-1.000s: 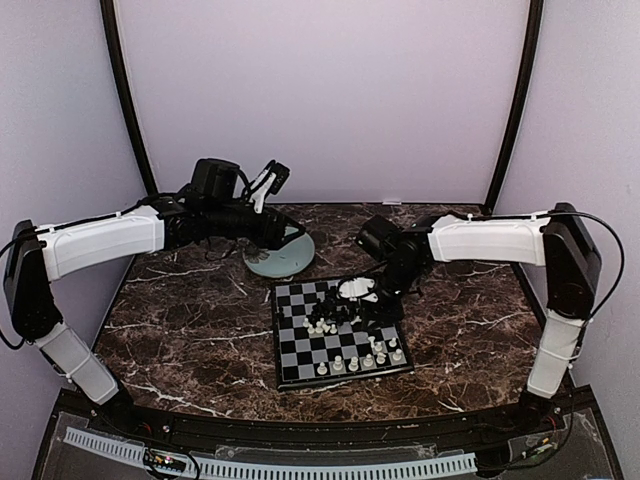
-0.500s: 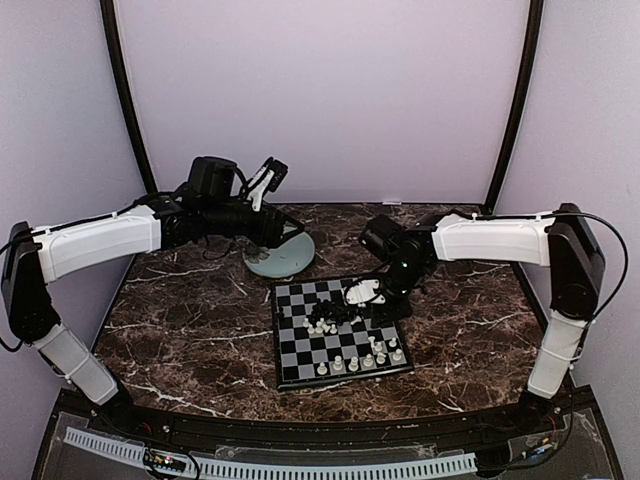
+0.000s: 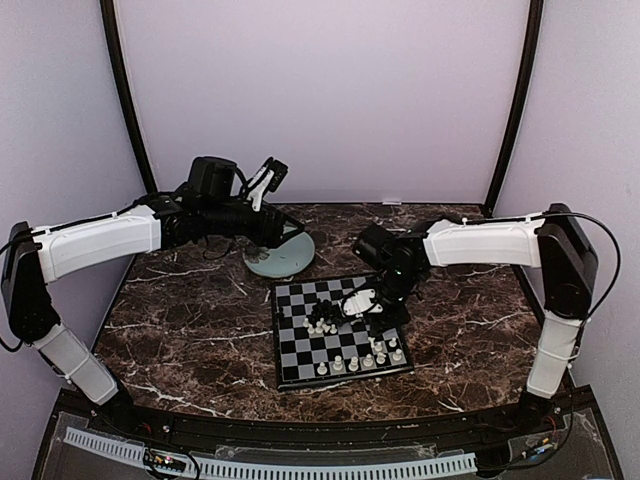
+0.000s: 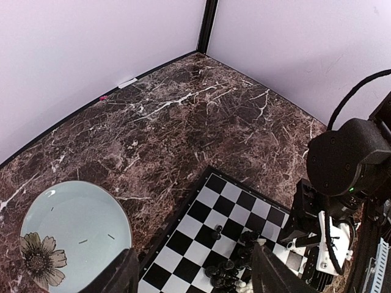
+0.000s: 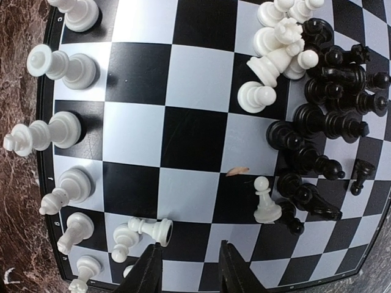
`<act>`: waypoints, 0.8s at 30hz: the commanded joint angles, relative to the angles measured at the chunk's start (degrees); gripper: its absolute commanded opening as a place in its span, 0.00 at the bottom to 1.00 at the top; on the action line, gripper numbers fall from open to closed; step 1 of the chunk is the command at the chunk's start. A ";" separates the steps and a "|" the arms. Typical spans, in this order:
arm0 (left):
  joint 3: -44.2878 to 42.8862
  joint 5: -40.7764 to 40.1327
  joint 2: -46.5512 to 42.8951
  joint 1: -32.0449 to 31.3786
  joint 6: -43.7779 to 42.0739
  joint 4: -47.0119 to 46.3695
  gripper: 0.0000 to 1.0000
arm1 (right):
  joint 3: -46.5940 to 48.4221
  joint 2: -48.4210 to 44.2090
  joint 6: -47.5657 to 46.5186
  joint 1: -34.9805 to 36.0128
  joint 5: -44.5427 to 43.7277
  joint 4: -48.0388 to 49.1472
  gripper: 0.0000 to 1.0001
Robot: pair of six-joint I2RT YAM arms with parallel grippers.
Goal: Set up the chess pieces on the board
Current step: Move the pawn on the chessboard.
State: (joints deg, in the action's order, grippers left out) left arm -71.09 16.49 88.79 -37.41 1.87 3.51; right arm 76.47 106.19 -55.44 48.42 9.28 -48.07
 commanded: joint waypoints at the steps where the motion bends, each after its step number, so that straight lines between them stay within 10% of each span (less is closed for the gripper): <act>1: 0.69 0.31 -2.79 -0.11 -0.86 -0.44 0.65 | -0.75 1.43 -0.84 1.44 -0.66 -0.83 0.33; 24: 0.69 0.67 -3.24 -0.06 -0.75 -0.50 0.65 | 3.44 6.13 5.03 0.56 -1.49 0.58 0.17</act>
State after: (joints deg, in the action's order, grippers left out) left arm -71.09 16.58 88.09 -37.41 1.83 3.51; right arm 78.43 109.97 -52.75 49.82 8.69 -47.64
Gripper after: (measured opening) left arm 0.646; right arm 0.176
